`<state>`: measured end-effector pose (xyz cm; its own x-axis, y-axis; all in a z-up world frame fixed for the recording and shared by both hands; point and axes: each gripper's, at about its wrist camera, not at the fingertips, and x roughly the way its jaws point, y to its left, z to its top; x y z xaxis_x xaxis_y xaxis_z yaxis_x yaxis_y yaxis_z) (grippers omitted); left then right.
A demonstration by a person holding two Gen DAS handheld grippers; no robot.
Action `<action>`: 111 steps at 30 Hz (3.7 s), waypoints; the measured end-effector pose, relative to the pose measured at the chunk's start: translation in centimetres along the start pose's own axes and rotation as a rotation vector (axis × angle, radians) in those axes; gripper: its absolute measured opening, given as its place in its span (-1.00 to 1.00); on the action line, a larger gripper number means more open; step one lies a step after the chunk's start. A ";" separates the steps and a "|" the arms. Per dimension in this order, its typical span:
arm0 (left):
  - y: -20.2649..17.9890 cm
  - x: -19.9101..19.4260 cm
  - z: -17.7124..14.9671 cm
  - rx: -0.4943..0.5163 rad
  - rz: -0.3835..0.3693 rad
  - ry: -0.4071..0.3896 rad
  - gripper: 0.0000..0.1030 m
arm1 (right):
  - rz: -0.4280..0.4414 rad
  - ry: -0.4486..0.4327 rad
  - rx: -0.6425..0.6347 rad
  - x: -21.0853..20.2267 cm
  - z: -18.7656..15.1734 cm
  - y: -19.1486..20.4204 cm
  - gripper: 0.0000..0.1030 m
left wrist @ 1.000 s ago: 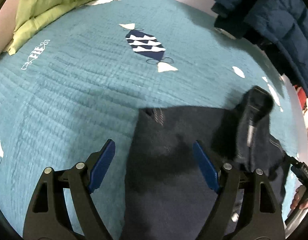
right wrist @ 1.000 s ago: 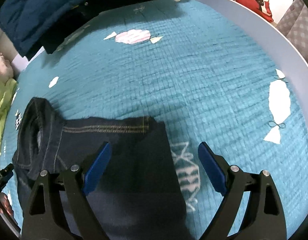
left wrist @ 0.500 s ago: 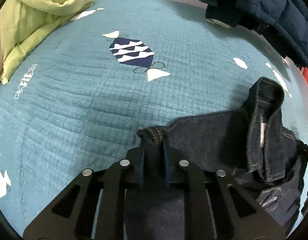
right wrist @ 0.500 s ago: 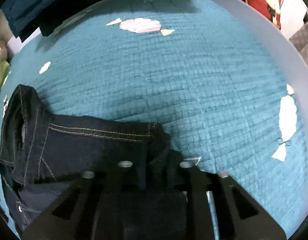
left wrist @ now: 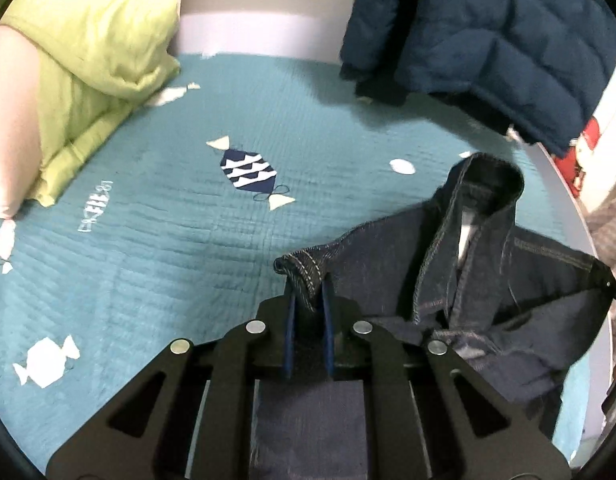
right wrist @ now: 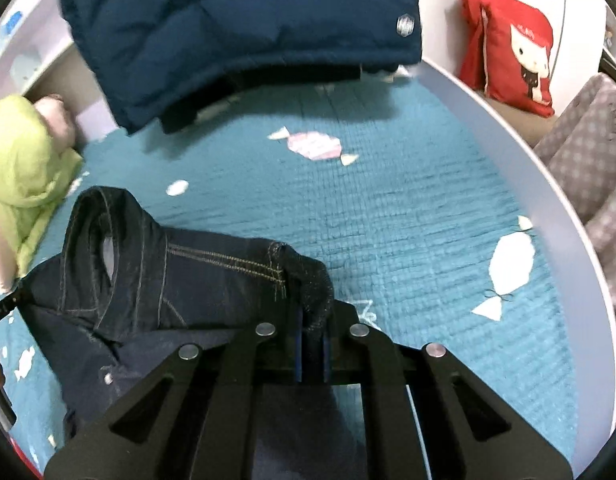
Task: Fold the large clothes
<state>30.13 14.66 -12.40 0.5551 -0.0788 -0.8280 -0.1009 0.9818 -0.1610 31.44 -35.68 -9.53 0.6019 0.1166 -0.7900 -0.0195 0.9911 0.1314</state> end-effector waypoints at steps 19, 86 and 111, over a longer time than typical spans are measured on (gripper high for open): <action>1.8 -14.2 -20.2 0.053 -0.079 0.062 -0.79 | 0.031 -0.022 0.007 -15.6 -20.4 -1.6 -0.88; -3.6 -18.2 -26.8 0.152 0.069 0.298 -0.41 | 0.010 0.386 0.222 -11.4 -30.6 -0.8 -0.93; -2.3 -5.9 -32.9 0.102 0.084 0.449 -0.89 | -0.102 0.547 0.058 -3.8 -34.1 3.8 -0.96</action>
<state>-0.08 7.20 -24.81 0.1335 -0.0430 -0.9901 -0.0362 0.9982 -0.0483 1.84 -30.21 -26.41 0.0960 0.0518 -0.9940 0.0702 0.9958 0.0587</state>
